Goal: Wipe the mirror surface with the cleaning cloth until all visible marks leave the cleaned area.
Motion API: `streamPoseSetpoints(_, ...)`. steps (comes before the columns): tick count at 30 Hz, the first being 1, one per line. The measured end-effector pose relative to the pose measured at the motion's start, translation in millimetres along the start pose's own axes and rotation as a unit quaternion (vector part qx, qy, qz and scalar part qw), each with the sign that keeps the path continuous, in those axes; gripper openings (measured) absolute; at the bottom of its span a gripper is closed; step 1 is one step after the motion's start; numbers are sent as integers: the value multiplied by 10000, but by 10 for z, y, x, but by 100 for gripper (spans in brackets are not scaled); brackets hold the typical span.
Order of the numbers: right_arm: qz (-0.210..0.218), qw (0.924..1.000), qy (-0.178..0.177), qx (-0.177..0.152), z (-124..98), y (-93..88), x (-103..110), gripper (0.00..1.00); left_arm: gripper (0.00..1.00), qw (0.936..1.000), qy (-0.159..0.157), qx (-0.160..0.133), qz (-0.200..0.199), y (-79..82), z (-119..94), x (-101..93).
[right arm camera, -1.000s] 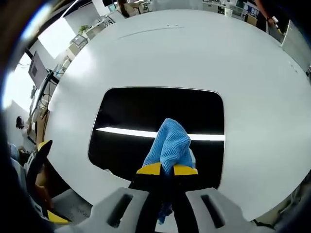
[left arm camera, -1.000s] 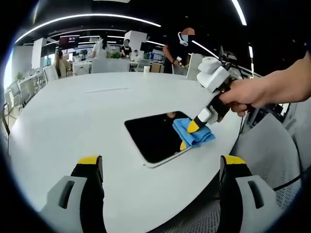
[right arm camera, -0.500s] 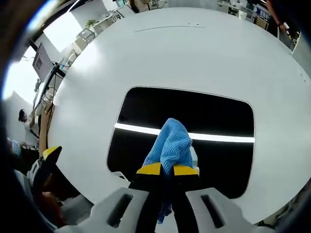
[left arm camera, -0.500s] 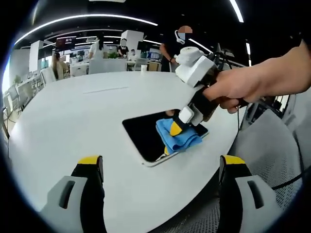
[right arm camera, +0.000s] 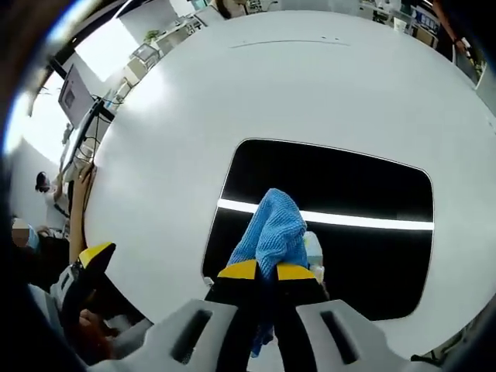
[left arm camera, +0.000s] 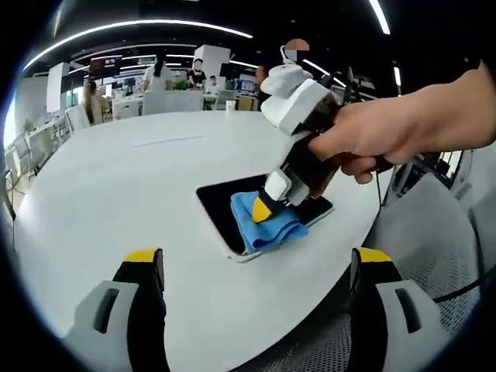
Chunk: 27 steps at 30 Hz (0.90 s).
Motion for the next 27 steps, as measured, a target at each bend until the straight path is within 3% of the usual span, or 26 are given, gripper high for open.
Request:
streamPoseSetpoints(7, -127, 9999, 51, 62, 69, 38, 130, 1, 99, 10000, 5, -37, 23, 7, 13, -3)
streamPoseSetpoints(15, -591, 9980, 192, 138, 101, 52, 230, 1, 99, 10000, -16, -30, 18, 9, 5, -6)
streamPoseSetpoints(19, -694, 9971, 225, 222, 97, 58, 236, 1, 99, 9993, -131, -127, 330, 42, -66, -59)
streamPoseSetpoints(27, -748, 9966, 237, 231, 80, 47, 240, 1, 99, 9997, -146, -21, 178, 20, -84, 17)
Point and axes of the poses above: the point that each gripper's makers call its tool centre point, and the gripper's own axes: z roughly forward along the fingers, x roughly to its left, y roughly out of its top, the point moved 7 cm from there along -z, roughly backward along the fingers, and after that the axes turned 8 degrees about y, right-handed, at the moved point
